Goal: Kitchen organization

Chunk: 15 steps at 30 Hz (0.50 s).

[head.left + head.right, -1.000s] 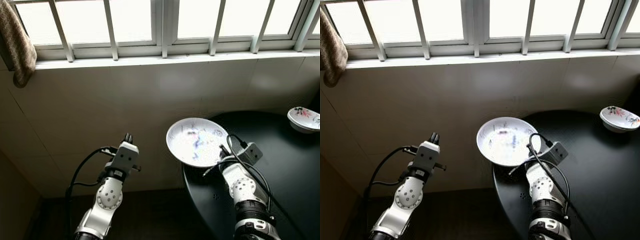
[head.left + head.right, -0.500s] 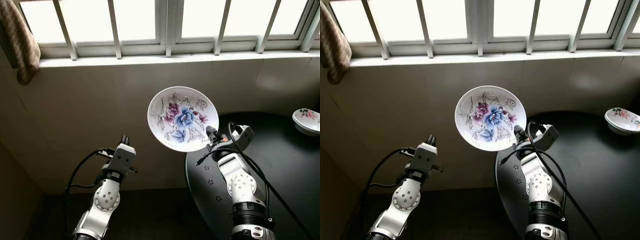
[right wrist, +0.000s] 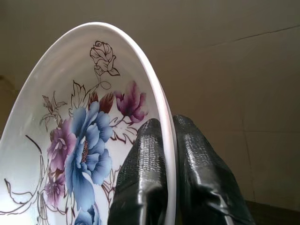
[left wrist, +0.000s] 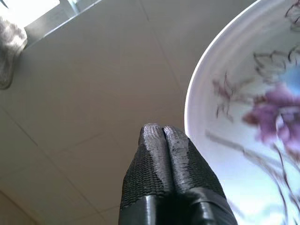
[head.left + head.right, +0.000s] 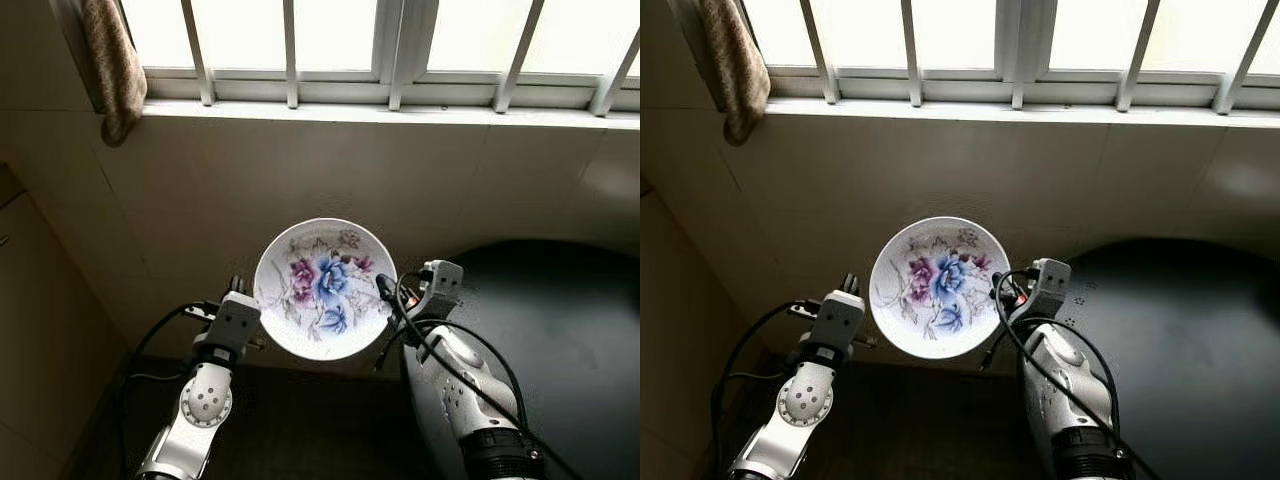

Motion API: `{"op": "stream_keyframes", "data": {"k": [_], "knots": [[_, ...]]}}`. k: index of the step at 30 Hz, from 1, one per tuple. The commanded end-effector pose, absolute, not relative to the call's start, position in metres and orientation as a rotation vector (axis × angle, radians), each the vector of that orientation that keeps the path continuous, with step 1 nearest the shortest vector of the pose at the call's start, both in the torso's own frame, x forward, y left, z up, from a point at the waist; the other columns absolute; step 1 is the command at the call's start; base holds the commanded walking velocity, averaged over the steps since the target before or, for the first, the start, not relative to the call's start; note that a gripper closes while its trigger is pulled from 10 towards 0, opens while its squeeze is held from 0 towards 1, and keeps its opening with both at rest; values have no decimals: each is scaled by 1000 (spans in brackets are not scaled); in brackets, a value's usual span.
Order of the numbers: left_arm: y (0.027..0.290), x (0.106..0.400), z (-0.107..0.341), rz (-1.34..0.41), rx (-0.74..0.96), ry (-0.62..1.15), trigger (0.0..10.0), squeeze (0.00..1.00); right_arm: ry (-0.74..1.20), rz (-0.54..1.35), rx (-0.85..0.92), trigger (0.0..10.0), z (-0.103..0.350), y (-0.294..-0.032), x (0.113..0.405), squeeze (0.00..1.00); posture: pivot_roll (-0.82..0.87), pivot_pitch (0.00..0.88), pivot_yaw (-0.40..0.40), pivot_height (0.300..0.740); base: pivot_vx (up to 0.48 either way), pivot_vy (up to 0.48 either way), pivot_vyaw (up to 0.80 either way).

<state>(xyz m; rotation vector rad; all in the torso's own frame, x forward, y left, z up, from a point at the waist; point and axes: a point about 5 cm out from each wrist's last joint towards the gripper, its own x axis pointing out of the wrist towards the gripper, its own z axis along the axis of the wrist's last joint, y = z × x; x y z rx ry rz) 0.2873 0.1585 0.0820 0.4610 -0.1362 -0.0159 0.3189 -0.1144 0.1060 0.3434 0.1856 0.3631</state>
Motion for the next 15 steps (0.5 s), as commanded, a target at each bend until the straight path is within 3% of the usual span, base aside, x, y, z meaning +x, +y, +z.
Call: {"op": "stream_keyframes", "data": {"k": [1, 15], "knots": [[160, 287, 81, -9, 478, -129, 10000, 0, 143, 433, 271, 0, 115, -107, 316, 0, -73, 0, -2, 740, 0, 0, 800], [168, 278, 79, 22, 482, -119, 10000, 0, 104, 571, -30, 0, 109, -102, 285, 0, -69, 0, -10, 740, 0, 0, 800]]}}
